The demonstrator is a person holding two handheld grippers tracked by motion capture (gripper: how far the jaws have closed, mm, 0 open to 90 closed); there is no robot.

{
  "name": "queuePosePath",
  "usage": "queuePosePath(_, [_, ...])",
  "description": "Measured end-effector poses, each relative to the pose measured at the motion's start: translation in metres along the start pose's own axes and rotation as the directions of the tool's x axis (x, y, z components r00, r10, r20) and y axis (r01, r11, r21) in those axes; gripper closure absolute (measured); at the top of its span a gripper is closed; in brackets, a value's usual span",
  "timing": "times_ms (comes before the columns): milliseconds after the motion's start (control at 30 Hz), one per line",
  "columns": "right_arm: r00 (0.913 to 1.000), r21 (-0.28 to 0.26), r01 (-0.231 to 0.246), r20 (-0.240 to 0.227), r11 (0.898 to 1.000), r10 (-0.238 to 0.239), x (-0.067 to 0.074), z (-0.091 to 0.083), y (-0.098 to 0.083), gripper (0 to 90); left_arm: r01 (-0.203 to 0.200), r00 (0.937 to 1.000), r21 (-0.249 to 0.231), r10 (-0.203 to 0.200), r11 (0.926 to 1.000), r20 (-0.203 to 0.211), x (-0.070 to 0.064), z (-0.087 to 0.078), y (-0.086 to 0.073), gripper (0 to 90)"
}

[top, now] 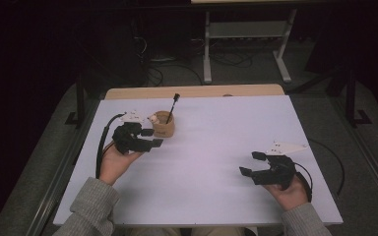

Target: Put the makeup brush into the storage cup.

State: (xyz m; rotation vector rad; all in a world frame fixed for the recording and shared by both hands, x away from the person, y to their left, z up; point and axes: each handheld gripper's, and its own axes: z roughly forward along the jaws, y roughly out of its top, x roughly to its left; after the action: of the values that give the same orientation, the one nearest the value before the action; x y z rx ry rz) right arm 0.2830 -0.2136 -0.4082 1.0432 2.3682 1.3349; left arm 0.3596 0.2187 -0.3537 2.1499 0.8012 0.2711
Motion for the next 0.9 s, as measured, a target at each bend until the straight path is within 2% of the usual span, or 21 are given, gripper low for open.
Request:
queuePosePath(33, [1.0, 0.001, 0.001, 0.001, 1.0, -0.001, 0.0, 0.0, 0.0, 24.0, 0.013, 0.9999, -0.01, -0.013, 0.9999, 0.002, -0.002, 0.0, -0.001, 42.4])
queuePosePath(67, [1.0, 0.001, 0.0, 0.0, 1.0, 0.0, 0.0, 0.0, 0.0, 24.0, 0.007, 1.0, -0.012, -0.007, 0.9999, 0.002, -0.002, 0.0, -0.002, 42.4])
queuePosePath(267, [1.0, -0.002, -0.001, 0.0, 1.0, 0.001, 0.001, 0.0, 0.0, 24.0, -0.01, 0.9999, 0.021, 0.01, 0.9997, -0.01, -0.005, 0.001, -0.013, 40.9])
queuePosePath(400, [1.0, 0.001, -0.001, 0.001, 1.0, 0.001, 0.001, 0.0, 0.0, 24.0, 0.009, 0.9999, 0.011, -0.009, 0.9999, -0.008, -0.007, 0.002, -0.021, 40.0])
queuePosePath(433, [1.0, 0.001, -0.001, 0.0, 1.0, 0.001, 0.001, 0.001, 0.0, 24.0, 0.002, 1.0, 0.016, -0.002, 0.9999, -0.008, -0.007, 0.002, -0.022, 39.7])
queuePosePath(567, [1.0, 0.001, 0.0, 0.001, 1.0, 0.0, 0.001, 0.001, 0.0, 24.0, 0.015, 0.9999, -0.007, -0.015, 0.9999, -0.001, -0.01, 0.002, -0.027, 39.3])
queuePosePath(600, [1.0, 0.0, -0.001, 0.001, 1.0, 0.001, 0.001, 0.001, 0.0, 24.0, 0.003, 1.0, -0.001, -0.003, 1.0, -0.002, -0.01, 0.001, -0.028, 39.3])
queuePosePath(733, [1.0, 0.001, -0.003, 0.002, 1.0, 0.003, 0.001, 0.001, 0.0, 24.0, 0.011, 0.9999, -0.005, -0.011, 0.9999, 0.0, -0.016, 0.002, -0.034, 38.5])
queuePosePath(833, [1.0, 0.002, -0.004, 0.001, 1.0, 0.004, 0.001, 0.001, 0.0, 24.0, 0.003, 1.0, 0.002, -0.003, 1.0, 0.001, -0.018, 0.001, -0.038, 38.1])
queuePosePath(867, [1.0, 0.003, -0.005, 0.001, 1.0, 0.005, 0.001, 0.001, 0.0, 24.0, -0.011, 0.9999, 0.004, 0.011, 0.9999, -0.001, -0.019, 0.001, -0.039, 37.9])
queuePosePath(900, [1.0, 0.002, -0.001, 0.001, 1.0, 0.001, 0.0, 0.001, 0.0, 24.0, 0.001, 1.0, 0.001, -0.001, 1.0, 0.004, -0.02, 0.002, -0.041, 37.9])
